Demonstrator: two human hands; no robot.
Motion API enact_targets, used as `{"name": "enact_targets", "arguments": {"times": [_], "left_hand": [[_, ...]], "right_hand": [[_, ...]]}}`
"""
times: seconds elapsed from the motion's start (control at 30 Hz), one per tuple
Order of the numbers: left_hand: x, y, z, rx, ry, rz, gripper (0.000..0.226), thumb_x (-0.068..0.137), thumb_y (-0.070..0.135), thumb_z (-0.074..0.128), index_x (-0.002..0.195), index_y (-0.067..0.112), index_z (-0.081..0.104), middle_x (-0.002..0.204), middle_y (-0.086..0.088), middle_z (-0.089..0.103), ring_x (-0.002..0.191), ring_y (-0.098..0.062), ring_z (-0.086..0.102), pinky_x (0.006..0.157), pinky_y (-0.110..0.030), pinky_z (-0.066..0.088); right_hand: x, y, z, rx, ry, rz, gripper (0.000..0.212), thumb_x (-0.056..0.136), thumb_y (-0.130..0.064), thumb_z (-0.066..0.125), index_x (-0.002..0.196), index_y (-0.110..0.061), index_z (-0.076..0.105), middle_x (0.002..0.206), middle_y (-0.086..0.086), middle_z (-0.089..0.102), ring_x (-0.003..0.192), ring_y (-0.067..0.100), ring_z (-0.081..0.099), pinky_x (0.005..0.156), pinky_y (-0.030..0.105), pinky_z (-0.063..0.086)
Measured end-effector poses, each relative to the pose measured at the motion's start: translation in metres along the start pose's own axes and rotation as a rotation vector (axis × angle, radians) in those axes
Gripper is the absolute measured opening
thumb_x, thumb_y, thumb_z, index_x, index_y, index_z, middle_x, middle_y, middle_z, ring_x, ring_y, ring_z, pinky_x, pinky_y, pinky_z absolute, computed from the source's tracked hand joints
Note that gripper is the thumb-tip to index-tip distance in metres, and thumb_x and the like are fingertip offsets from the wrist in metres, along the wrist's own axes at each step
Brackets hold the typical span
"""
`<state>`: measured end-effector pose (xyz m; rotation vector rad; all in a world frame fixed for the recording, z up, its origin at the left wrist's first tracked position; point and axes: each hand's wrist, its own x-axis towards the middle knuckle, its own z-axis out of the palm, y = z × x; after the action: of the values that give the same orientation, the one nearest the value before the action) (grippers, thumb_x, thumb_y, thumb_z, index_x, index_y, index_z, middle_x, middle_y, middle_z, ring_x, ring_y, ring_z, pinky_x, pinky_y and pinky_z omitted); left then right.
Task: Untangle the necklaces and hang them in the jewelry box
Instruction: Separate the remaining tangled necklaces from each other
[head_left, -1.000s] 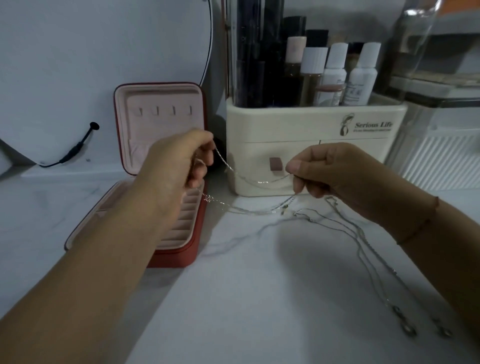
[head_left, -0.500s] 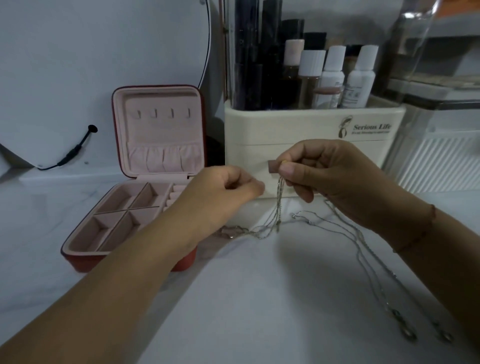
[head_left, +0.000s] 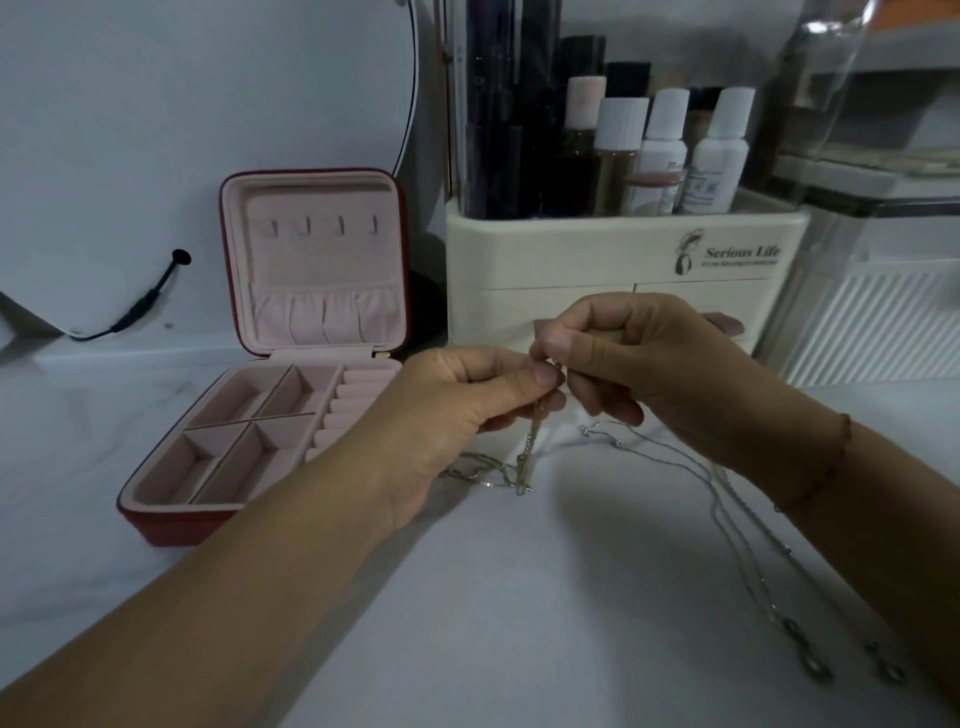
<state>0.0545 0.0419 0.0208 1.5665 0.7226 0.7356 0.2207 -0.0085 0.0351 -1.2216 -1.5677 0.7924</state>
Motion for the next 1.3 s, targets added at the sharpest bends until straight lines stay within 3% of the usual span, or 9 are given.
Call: {"name": "enact_targets", "arguments": {"times": [0.17,0.3,0.5,0.63,0.8,1.0,1.13,1.23,1.3], "left_hand": [[0.0,0.0,-0.001,0.105,0.064,0.096,0.015,0.081,0.022,0.069,0.087,0.01,0.076,0.083,-0.003,0.075,0.079,-0.005,0.068,0.073,-0.007,0.047],[0.0,-0.001,-0.001,0.237,0.109,0.164,0.007,0.082,0.019,0.07,0.082,0.014,0.075,0.078,0.001,0.075,0.077,-0.011,0.07,0.071,-0.013,0.05],[0.005,-0.005,-0.003,0.327,0.194,0.152,0.007,0.08,0.013,0.067,0.077,0.017,0.071,0.08,-0.006,0.072,0.078,-0.023,0.065,0.07,-0.023,0.05],[0.008,0.0,-0.012,0.177,0.184,0.068,0.017,0.08,0.013,0.06,0.07,0.014,0.073,0.076,-0.005,0.072,0.074,-0.011,0.063,0.082,-0.028,0.048],[0.011,0.006,-0.017,-0.03,0.149,-0.006,0.038,0.083,0.006,0.052,0.054,0.02,0.071,0.066,0.0,0.069,0.072,-0.012,0.061,0.079,-0.029,0.048],[0.013,0.006,-0.022,-0.159,0.168,-0.051,0.025,0.086,0.007,0.053,0.066,0.015,0.066,0.058,0.0,0.063,0.064,-0.013,0.062,0.077,-0.03,0.052],[0.017,0.008,-0.034,-0.216,0.257,-0.037,0.017,0.086,0.01,0.057,0.073,0.014,0.065,0.054,0.002,0.058,0.051,-0.01,0.055,0.067,-0.028,0.052],[0.018,0.01,-0.037,-0.132,0.325,-0.019,0.015,0.085,0.009,0.059,0.075,0.014,0.068,0.052,0.003,0.06,0.046,-0.007,0.053,0.062,-0.026,0.049],[0.015,0.01,-0.034,-0.071,0.314,0.004,0.015,0.085,0.005,0.058,0.076,0.012,0.069,0.054,0.001,0.062,0.052,-0.008,0.057,0.058,-0.021,0.049]], "right_hand": [[0.0,0.001,0.001,-0.023,0.02,0.042,0.024,0.082,-0.031,0.062,0.082,-0.008,0.065,0.049,0.003,0.055,0.041,0.012,0.038,0.042,0.018,0.032],[0.001,0.005,0.002,-0.062,0.04,0.049,0.018,0.084,-0.023,0.064,0.079,-0.006,0.062,0.049,0.001,0.055,0.04,0.009,0.039,0.043,0.016,0.033],[0.002,0.002,-0.006,-0.022,0.128,0.006,0.027,0.068,-0.035,0.067,0.077,-0.01,0.063,0.056,0.003,0.058,0.048,0.014,0.044,0.047,0.02,0.038],[0.003,-0.004,-0.02,0.05,0.284,-0.06,0.023,0.071,-0.03,0.064,0.082,-0.01,0.062,0.061,0.002,0.059,0.054,0.013,0.051,0.054,0.021,0.047],[0.004,-0.009,-0.028,0.471,0.239,-0.016,0.011,0.082,-0.023,0.055,0.085,-0.013,0.057,0.058,-0.005,0.05,0.052,0.007,0.046,0.085,0.031,0.055],[0.004,-0.009,-0.029,0.604,0.183,0.072,0.013,0.088,-0.027,0.051,0.086,-0.016,0.057,0.059,-0.007,0.045,0.048,0.004,0.039,0.049,0.018,0.046],[0.003,-0.009,-0.03,0.52,0.193,0.05,0.013,0.088,-0.025,0.05,0.088,-0.014,0.056,0.059,-0.006,0.046,0.048,0.005,0.037,0.046,0.017,0.042],[0.002,-0.009,-0.029,0.482,0.173,0.021,0.014,0.084,-0.026,0.052,0.088,-0.014,0.057,0.06,-0.006,0.047,0.051,0.006,0.04,0.065,0.022,0.05],[0.001,-0.009,-0.027,0.423,0.137,-0.018,0.014,0.083,-0.026,0.056,0.087,-0.013,0.059,0.058,-0.005,0.049,0.053,0.008,0.043,0.082,0.033,0.042]]}}
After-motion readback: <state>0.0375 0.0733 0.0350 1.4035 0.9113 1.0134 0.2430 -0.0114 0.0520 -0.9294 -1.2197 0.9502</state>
